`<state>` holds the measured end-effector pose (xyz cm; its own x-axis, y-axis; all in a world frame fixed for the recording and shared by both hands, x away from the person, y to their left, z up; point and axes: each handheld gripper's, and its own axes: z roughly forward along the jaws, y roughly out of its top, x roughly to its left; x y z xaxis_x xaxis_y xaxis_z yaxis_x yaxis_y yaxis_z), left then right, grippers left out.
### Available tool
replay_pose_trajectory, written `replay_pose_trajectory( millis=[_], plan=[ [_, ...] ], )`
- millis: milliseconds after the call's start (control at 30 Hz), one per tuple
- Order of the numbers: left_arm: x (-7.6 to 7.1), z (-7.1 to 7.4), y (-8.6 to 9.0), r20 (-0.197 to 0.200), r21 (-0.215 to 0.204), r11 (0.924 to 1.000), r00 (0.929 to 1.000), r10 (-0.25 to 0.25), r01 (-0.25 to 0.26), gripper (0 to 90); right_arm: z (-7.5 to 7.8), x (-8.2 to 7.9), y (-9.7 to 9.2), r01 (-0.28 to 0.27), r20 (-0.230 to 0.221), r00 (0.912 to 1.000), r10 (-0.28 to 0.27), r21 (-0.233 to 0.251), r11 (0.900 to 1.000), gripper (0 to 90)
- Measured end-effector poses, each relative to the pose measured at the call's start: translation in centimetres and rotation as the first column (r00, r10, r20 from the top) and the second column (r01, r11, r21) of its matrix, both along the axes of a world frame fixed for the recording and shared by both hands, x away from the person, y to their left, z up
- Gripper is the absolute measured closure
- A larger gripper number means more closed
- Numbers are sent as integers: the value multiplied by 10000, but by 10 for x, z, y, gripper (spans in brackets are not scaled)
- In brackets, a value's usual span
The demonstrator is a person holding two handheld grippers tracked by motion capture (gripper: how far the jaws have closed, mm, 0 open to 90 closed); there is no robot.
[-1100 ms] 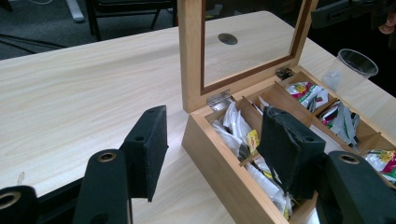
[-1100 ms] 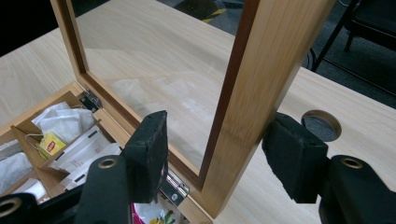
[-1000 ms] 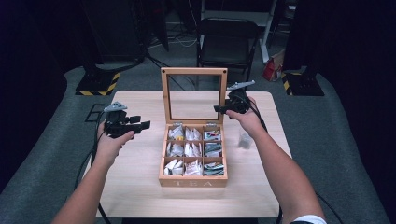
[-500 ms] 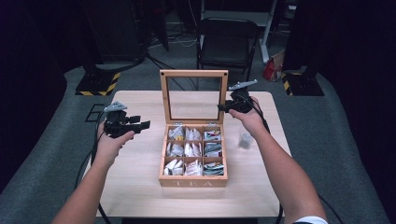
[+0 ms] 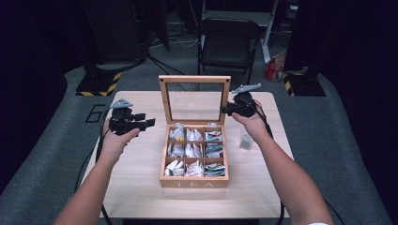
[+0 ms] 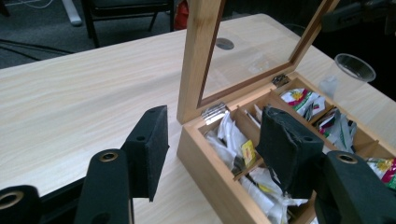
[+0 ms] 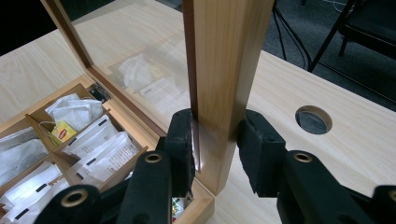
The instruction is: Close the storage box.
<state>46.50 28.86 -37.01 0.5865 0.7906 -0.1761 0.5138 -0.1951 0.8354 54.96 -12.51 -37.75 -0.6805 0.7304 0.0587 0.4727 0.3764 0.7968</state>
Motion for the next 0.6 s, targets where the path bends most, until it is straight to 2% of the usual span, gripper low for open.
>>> replay_pose_trajectory(
  millis=[133, 167, 367, 467, 600],
  plan=[
    [5, 5, -8, 46, 30, 9999, 9999, -140, 140, 437, -1, -4, 0, 8, 145, 9999, -7, -22, 10000, 653],
    [6, 6, -9, 64, 79, 9998, 9998, -175, 174, 438, -1, -5, 0, 80, 63, 9999, -80, 50, 10000, 653],
    [14, 11, -17, 102, 110, 9996, 9996, -272, 271, 459, -3, -9, -2, 19, 220, 9998, -26, 280, 9996, 648],
    [18, 15, -21, 166, 48, 9995, 9994, -306, 305, 480, -2, -10, -2, -54, 288, 9996, 49, 169, 9998, 648],
    [22, 20, -27, 310, 174, 9990, 9986, -426, 421, 483, -2, -13, -2, -63, 266, 9996, 58, 192, 9998, 645]
  ],
)
